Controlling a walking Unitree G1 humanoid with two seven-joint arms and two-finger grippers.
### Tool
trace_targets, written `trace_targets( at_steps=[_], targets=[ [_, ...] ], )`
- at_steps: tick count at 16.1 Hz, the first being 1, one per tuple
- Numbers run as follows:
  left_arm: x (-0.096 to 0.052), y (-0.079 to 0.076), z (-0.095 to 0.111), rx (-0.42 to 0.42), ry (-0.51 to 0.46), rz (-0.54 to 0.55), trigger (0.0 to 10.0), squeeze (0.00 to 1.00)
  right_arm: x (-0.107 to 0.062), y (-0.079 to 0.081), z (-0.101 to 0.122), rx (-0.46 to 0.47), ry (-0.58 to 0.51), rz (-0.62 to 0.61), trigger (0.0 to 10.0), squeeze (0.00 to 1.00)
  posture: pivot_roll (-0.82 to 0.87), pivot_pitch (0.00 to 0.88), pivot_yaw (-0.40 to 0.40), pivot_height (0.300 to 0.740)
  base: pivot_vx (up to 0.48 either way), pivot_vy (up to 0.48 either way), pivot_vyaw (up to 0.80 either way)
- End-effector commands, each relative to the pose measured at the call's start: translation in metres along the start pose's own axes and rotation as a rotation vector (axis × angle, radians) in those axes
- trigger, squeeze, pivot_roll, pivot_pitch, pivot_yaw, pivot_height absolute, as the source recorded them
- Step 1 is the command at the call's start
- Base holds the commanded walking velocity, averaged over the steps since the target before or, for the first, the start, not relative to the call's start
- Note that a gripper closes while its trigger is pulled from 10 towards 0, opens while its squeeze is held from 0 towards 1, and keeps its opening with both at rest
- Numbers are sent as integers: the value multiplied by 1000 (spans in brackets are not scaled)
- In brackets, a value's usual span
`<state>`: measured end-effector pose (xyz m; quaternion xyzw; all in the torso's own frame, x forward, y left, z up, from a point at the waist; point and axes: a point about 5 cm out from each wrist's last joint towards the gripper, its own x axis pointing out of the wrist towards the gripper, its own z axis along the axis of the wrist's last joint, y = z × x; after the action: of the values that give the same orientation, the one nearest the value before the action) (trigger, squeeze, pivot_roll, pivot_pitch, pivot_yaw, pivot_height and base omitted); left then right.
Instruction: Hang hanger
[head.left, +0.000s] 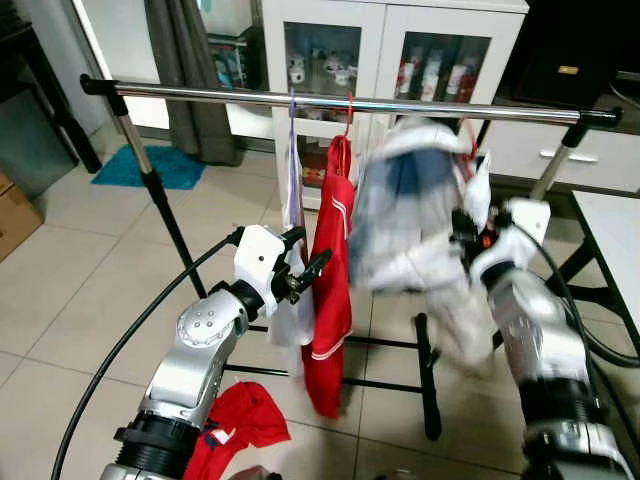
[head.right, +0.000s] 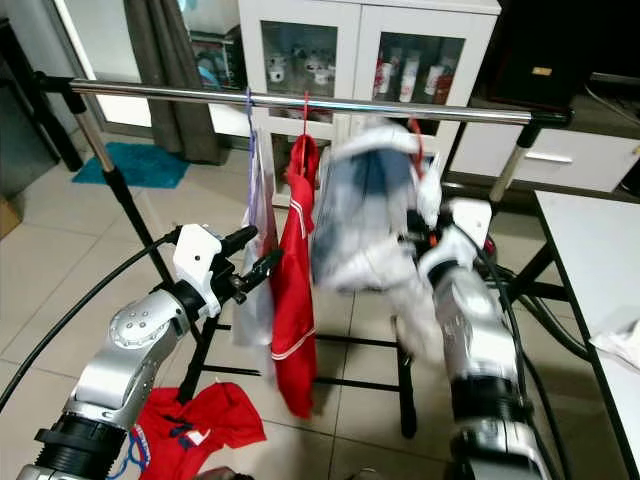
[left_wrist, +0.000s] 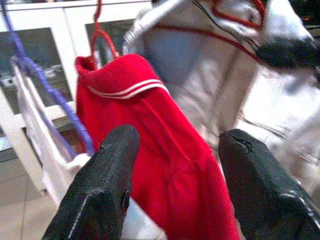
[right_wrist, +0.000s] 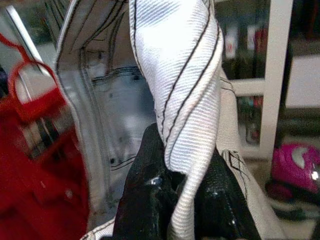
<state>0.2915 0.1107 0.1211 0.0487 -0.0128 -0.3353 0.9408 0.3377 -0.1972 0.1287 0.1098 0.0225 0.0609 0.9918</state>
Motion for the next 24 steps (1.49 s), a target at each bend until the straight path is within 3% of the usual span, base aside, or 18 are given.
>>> trace_targets(
  at_steps=[1, 3, 9, 13, 15, 18, 20, 22, 23, 24],
  targets=[
    [3, 0, 5, 16, -12, -14, 10000, 0, 7, 4, 17, -17, -47, 10, 10000, 0, -79, 0, 32, 740, 0, 0, 0],
    [4, 1, 11, 24, -30, -6, 10000, 0, 31, 17, 14, -71, 87, 34, 10000, 0, -69, 0, 19, 740, 0, 0, 0],
    [2, 5, 31, 35, -97, -2, 10000, 0, 64, 30, 39, 7, 99, -27, 10000, 0, -40, 1, 1, 740, 0, 0, 0],
    [-1, 3, 31, 37, -80, -23, 10000, 0, 71, 32, 44, 65, 138, -68, 10000, 0, -33, 18, 8, 740, 0, 0, 0],
    [-2, 1, 29, 34, -67, -34, 10000, 0, 67, 27, 24, 28, 295, -118, 10000, 0, -35, 20, 6, 740, 0, 0, 0],
    [-2, -2, 26, 27, -49, -50, 10000, 0, 59, 23, 0, 76, 423, -119, 10000, 0, -39, 15, 15, 740, 0, 0, 0],
    [0, -3, 27, 28, -45, -56, 10000, 0, 58, 23, -2, 60, 428, -96, 10000, 0, -43, 17, 24, 740, 0, 0, 0],
    [1, -3, 27, 26, -46, -61, 10000, 0, 60, 23, 4, 46, 360, -51, 10000, 0, -44, 18, 29, 740, 0, 0, 0],
    [2, -3, 27, 18, -44, -58, 10000, 0, 61, 22, 11, 42, 286, -17, 10000, 412, -45, 19, 31, 740, 0, 0, 0],
    [3, 2, 28, 4, -45, -25, 10000, 0, 63, 21, 27, 61, 149, 31, 10000, 1000, -44, 20, 33, 740, 0, 0, 0]
  ],
)
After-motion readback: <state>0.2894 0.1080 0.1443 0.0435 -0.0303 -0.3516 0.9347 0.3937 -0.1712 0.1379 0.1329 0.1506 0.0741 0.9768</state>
